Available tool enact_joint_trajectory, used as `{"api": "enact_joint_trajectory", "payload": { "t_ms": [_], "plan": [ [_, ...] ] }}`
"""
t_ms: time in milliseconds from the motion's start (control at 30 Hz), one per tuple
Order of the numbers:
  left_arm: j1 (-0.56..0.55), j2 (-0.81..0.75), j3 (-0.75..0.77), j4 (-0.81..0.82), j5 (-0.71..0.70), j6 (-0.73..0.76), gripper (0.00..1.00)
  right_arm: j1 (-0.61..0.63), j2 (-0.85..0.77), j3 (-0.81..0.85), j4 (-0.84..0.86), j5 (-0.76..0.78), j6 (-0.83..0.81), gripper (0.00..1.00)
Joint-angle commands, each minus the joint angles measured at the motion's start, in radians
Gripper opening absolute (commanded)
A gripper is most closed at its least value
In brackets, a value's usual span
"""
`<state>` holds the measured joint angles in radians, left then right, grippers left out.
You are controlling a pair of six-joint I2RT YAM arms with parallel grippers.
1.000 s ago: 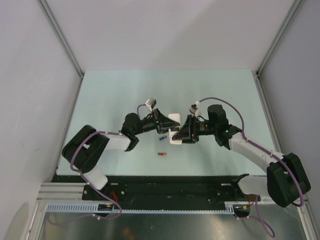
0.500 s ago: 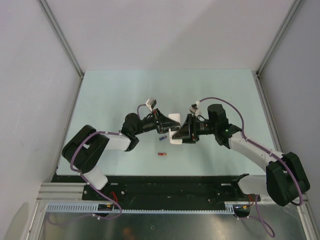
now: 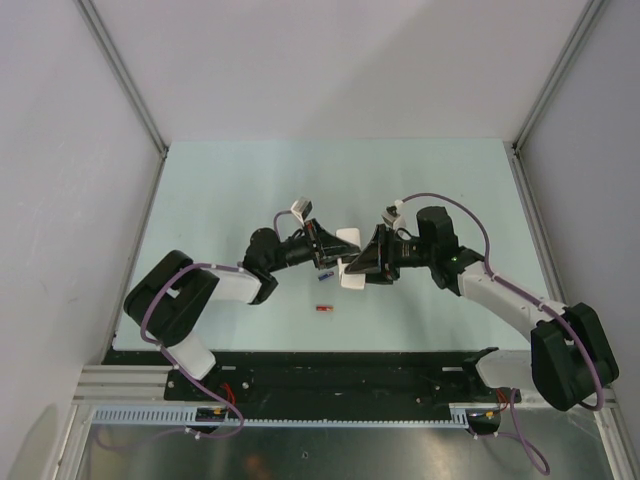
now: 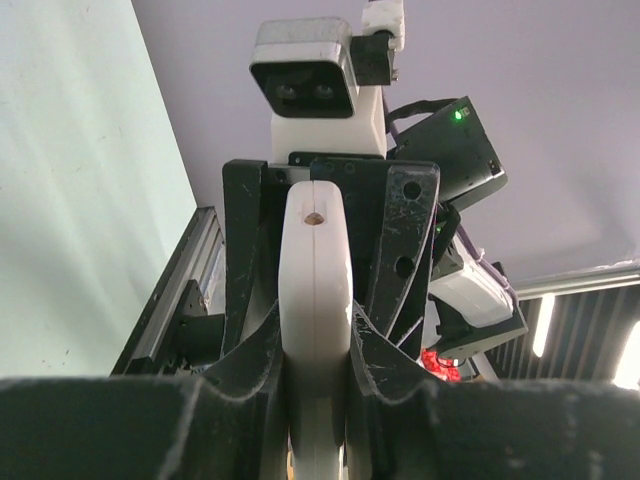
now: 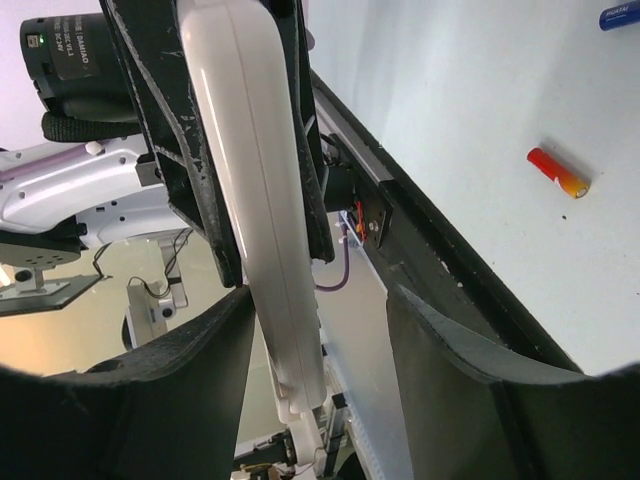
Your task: Load the batteries into the remote control
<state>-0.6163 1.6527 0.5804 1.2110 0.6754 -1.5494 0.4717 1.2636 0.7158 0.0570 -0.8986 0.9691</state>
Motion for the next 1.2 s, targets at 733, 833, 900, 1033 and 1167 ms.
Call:
{"api": "enact_joint_trajectory", "payload": {
  "t_ms": [733,833,900,1033,1167],
  "plan": [
    [0.030,-0.044,-0.079,0.022,-0.080,0.026,0.00,-0.082,-0.044,0.079,-0.017,0.033,-0.013,0.63],
    [0.061,-0.062,-0.112,0.021,-0.099,0.046,0.00,-0.105,-0.101,0.108,-0.165,0.113,-0.124,0.64],
    [0.081,-0.082,-0.139,0.018,-0.114,0.057,0.00,-0.101,-0.128,0.111,-0.270,0.174,-0.188,0.64],
    [0.096,-0.145,-0.186,0.007,-0.163,0.115,0.00,-0.027,-0.167,0.113,-0.428,0.440,-0.358,0.63],
    [0.098,-0.250,-0.272,-0.033,-0.217,0.169,0.00,0.132,-0.145,0.109,-0.513,0.697,-0.429,0.63]
  ]
}}
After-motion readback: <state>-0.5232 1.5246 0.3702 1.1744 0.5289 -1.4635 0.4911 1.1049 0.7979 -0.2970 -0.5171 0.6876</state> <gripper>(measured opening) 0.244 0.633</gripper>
